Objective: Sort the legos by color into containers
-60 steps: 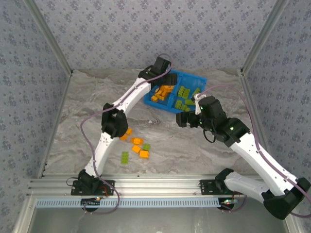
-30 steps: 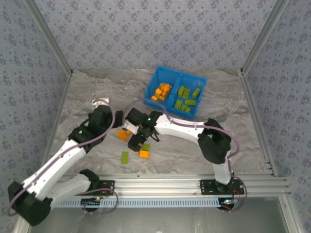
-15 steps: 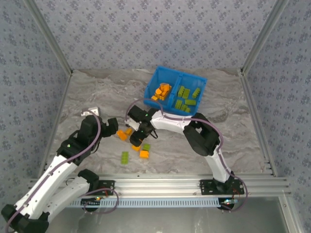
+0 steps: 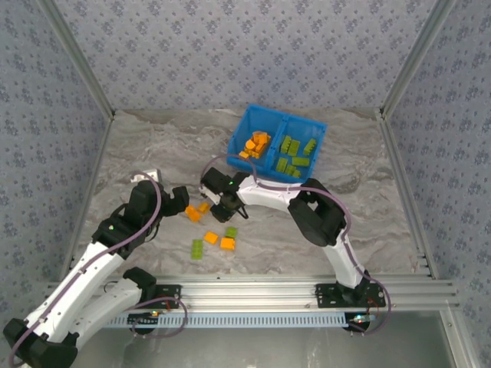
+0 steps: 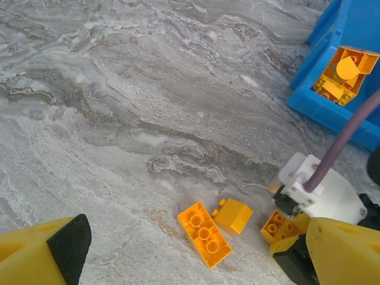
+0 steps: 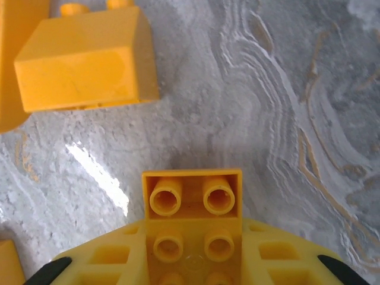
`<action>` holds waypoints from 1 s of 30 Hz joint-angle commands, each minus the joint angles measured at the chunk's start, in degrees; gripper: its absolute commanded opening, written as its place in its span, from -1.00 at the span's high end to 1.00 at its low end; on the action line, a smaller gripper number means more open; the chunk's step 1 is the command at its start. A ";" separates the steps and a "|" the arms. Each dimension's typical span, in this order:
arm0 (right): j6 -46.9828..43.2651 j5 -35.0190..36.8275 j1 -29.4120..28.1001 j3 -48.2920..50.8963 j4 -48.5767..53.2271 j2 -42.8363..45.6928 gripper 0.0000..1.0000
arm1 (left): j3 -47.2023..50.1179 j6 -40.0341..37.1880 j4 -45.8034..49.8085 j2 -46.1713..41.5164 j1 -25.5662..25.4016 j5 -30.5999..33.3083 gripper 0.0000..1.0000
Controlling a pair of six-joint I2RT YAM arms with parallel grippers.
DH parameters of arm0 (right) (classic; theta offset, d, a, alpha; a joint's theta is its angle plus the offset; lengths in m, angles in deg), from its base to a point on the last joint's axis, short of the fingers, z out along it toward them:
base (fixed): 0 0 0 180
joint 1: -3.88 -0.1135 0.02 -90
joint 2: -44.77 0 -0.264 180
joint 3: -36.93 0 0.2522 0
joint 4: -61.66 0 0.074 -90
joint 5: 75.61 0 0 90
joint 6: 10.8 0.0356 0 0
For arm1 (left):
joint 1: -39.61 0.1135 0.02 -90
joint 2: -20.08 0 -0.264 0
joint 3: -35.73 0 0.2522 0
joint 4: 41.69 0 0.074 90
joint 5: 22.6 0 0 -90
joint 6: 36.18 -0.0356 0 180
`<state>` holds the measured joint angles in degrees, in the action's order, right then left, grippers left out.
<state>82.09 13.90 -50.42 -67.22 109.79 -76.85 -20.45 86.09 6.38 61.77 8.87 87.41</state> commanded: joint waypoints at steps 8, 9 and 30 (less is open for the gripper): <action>10.54 6.99 14.29 -1.66 -8.98 16.03 0.42 | 1.36 -1.90 -6.51 -0.44 0.18 -8.98 -0.96; 10.67 7.55 16.22 -4.34 -8.09 14.20 0.42 | 1.46 -1.67 -6.53 -0.21 0.17 -9.23 -0.96; 6.51 7.53 26.41 -56.26 13.57 -16.19 -0.11 | 6.75 8.99 -4.72 7.98 0.17 -10.34 -0.99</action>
<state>89.68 22.49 -23.86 -121.38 120.87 -99.45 -13.93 92.21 3.75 68.11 8.87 77.62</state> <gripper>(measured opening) 0.554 0.993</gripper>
